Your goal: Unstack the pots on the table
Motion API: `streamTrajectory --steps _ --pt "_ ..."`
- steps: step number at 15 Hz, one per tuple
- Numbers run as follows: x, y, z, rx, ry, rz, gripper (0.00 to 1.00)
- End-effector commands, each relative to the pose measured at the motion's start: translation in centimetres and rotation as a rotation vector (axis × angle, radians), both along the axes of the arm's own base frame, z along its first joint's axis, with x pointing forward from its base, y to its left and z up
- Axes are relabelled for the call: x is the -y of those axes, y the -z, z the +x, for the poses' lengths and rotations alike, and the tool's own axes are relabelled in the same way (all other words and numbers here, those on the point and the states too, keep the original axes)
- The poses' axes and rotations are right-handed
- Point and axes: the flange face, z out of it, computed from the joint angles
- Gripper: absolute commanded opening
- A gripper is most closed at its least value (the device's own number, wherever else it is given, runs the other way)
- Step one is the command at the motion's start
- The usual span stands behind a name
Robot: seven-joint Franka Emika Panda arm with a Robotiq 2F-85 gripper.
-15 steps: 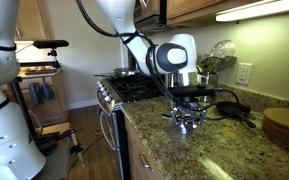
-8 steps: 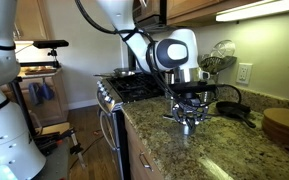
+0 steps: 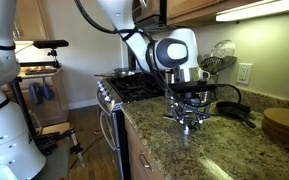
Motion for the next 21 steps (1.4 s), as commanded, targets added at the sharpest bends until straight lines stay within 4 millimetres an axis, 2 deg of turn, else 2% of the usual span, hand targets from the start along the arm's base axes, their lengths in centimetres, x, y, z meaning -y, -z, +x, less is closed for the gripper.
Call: streamTrajectory --steps 1,4,6,7,9,10,18,19,20,21 --pt "-0.17 -0.8 -1.1 0.029 0.008 -0.007 0.78" --pt "-0.33 -0.69 -1.15 0.027 0.007 -0.006 0.99" --pt "-0.37 -0.66 -1.18 0.026 0.006 -0.005 1.0" --pt "-0.36 -0.65 -1.2 0.026 0.006 -0.004 0.7" --pt "-0.37 -0.52 -1.22 0.024 0.005 -0.004 0.7" --pt "-0.37 -0.45 -1.23 0.023 0.005 -0.004 0.64" --pt "-0.42 -0.26 -1.45 0.017 0.004 -0.004 0.1" --pt "-0.45 -0.27 -1.45 0.017 0.004 -0.004 0.08" --pt "-0.44 -0.33 -1.44 0.018 0.005 -0.004 0.12" --pt "-0.44 -0.39 -1.45 0.019 0.005 -0.004 0.12"
